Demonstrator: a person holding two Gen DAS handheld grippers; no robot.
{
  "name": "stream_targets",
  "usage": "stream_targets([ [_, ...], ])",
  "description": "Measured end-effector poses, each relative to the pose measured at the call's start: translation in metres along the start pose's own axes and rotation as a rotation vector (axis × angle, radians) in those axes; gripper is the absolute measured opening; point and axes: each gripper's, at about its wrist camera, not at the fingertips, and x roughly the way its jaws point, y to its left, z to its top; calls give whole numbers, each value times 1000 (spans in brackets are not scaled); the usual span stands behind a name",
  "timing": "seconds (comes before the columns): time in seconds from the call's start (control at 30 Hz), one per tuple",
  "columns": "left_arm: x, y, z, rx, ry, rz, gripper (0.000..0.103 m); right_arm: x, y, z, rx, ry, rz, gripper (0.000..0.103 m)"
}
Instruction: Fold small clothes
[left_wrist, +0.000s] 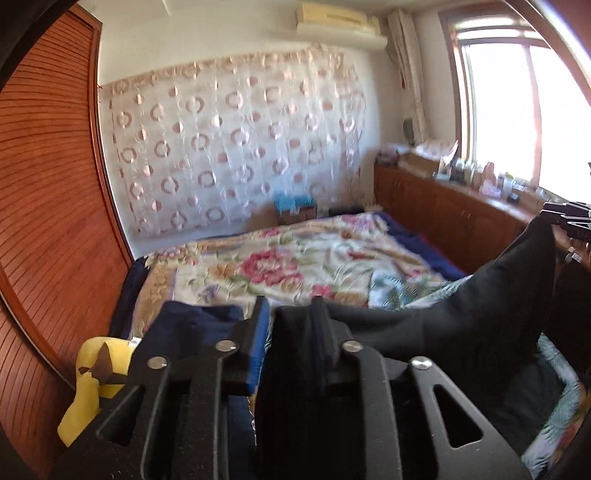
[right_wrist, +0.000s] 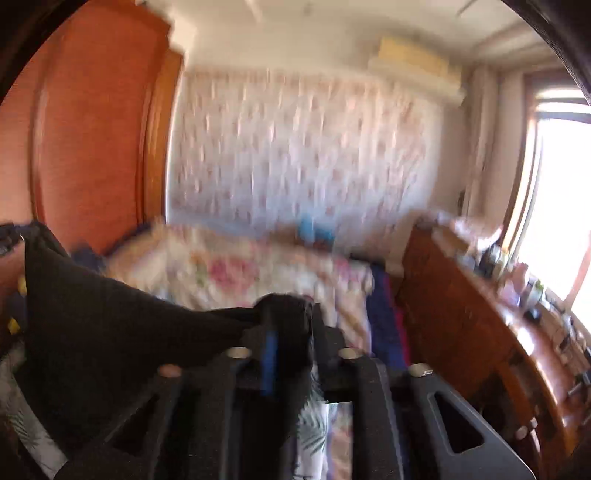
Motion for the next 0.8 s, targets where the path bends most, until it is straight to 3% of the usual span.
stream_targets([
  [0.03,10,2,-6,-4,12,1,52,15,5,-5,1,29,-3,44],
  [0.07,16,5,-10,-20,31,-10,59,31,10,-13,7,63,-1,44],
  [0.13,25,8,-24,-62,80,-55,66,51,18,-27,27,107,-8,44],
  [0.23,15,0,-42,-52,91,-79,69,59,31,-49,36,145,51,44],
  [0.3,6,-7,-52,-54,91,-111,77,53,41,-64,33,160,72,44],
  [0.47,-7,-37,-83,-50,134,-216,80,17,50,-105,88,198,211,44],
  [0.6,-4,-58,-107,-51,198,-259,80,2,59,-132,111,245,242,44],
  [0.8,-7,-68,-138,-48,277,-243,80,-8,43,-152,183,323,230,44],
])
